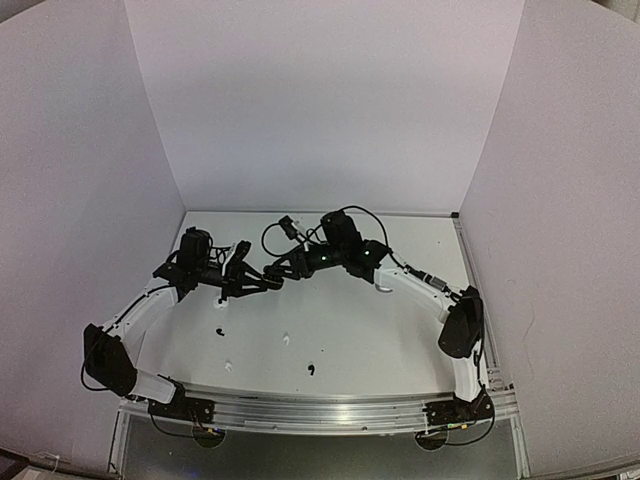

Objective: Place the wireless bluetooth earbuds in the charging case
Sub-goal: Open the charging case, then pick up the right earbud from the center of the board.

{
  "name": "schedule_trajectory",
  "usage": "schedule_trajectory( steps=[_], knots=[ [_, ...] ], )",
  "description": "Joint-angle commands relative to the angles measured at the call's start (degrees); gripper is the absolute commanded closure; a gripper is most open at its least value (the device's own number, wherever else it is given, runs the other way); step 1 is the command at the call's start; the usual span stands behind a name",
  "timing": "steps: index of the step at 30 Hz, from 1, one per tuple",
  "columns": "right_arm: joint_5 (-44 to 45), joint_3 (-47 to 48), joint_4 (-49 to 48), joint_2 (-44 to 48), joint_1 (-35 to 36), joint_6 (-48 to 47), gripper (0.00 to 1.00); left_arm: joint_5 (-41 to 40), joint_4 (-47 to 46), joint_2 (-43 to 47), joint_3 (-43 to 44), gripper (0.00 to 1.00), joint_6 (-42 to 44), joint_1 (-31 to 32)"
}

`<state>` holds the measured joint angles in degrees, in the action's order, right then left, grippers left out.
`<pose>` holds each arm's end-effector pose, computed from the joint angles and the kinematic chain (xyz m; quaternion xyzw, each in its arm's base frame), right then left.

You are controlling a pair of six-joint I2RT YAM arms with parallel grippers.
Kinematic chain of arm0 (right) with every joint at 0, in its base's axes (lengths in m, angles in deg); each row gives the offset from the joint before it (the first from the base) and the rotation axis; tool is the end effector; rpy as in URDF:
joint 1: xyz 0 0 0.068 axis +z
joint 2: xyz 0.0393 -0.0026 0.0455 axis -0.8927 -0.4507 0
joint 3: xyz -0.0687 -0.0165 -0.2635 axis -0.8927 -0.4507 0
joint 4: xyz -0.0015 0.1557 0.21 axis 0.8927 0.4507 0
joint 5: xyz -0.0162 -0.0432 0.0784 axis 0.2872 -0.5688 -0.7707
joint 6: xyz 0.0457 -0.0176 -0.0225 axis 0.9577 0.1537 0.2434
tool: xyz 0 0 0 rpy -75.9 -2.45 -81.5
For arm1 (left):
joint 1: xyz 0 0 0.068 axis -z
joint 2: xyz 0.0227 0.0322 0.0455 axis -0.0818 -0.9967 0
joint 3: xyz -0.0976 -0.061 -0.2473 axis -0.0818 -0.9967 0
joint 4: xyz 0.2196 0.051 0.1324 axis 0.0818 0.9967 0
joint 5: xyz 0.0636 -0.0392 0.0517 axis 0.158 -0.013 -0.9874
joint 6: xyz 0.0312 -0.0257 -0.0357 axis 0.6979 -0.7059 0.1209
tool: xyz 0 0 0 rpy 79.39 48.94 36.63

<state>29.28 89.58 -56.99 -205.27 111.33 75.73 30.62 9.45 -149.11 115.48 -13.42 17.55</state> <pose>0.3130 0.3821 0.3463 -0.3678 0.7024 0.5296 0.3016 0.2606 -0.1428 0.3166 0.5194 0.5671 -0.5154 0.3782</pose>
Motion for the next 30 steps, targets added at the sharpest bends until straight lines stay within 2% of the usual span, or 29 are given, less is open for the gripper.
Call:
schedule_trajectory(
  steps=[1,12,14,15,17,19,22,27,30],
  knots=[
    [-1.97,3.36,-0.11,-0.30,-0.15,1.31,0.54,-1.06,-9.42,1.34,-1.49,1.00,-9.47,0.34],
    [0.83,5.09,-0.11,0.25,-1.27,3.19,0.37,-2.85,-13.22,1.94,-4.59,1.00,-12.50,0.18],
    [2.25,5.17,-0.03,0.73,-1.71,3.97,0.29,-3.17,-13.74,2.13,-5.03,1.00,-12.59,0.17],
    [3.49,4.96,-0.02,1.17,-2.01,4.43,0.21,-3.55,-14.22,2.31,-5.40,1.00,-12.80,0.17],
    [7.18,3.82,0.14,2.87,-2.75,5.62,0.18,-4.59,-15.58,2.90,-6.37,1.00,-13.84,0.21],
    [12.12,0.83,0.85,5.87,-3.59,7.11,0.17,-6.48,-17.27,3.70,-7.62,1.00,-15.30,0.17],
    [26.13,-3.07,9.24,9.50,-3.80,7.44,0.17,-9.51,-21.55,5.51,-10.96,1.00,-18.87,0.10],
    [45.01,-8.29,28.06,11.34,-2.09,11.72,0.36,-17.83,-28.69,8.79,-17.37,1.00,-24.83,0.08],
    [50.76,-9.34,37.01,10.35,1.45,14.54,0.38,-21.17,-32.48,11.64,-21.19,1.00,-27.50,0.08]
  ],
)
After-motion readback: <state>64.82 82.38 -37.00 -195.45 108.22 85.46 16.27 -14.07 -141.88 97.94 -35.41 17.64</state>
